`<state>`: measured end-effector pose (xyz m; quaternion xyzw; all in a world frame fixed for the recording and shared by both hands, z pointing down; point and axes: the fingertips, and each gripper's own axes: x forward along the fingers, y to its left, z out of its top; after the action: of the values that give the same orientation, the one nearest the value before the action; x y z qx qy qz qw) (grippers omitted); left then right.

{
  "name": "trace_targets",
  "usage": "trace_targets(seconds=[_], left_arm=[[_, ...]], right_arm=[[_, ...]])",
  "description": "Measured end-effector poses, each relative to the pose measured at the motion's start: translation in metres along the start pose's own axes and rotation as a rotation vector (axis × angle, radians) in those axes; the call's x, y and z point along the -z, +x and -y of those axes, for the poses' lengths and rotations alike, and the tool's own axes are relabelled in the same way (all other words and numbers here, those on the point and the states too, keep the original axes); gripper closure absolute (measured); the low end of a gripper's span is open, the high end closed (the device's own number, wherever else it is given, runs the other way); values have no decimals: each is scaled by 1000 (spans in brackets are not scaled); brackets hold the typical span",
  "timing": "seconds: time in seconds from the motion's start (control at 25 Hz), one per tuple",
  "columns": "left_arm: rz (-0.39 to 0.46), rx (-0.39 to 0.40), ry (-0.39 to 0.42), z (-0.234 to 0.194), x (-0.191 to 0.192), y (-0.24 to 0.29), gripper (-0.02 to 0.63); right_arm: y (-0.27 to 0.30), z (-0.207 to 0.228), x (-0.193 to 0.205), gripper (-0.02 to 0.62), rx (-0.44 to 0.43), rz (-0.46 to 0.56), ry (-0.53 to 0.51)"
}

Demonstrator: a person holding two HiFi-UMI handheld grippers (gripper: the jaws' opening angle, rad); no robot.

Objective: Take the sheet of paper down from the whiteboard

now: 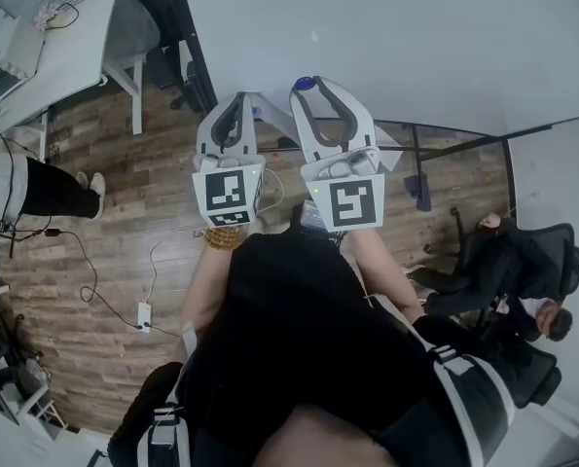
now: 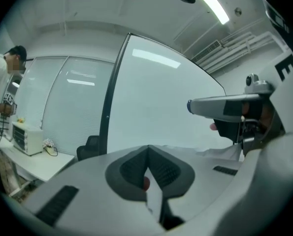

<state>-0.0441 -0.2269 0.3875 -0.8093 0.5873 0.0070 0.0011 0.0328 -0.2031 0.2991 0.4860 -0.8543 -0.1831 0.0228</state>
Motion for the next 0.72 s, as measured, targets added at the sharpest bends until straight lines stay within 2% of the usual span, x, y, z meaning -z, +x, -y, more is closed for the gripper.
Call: trace_targets(seconds=[0.24,0.72], left_arm=[[23,21,56,15,-10,-3,597],[40,25,71,25,-15,-7,597]], right_arm=[[-7,-12,1,483,-22,1,57],[-21,-11,19,483,-20,-37,133]])
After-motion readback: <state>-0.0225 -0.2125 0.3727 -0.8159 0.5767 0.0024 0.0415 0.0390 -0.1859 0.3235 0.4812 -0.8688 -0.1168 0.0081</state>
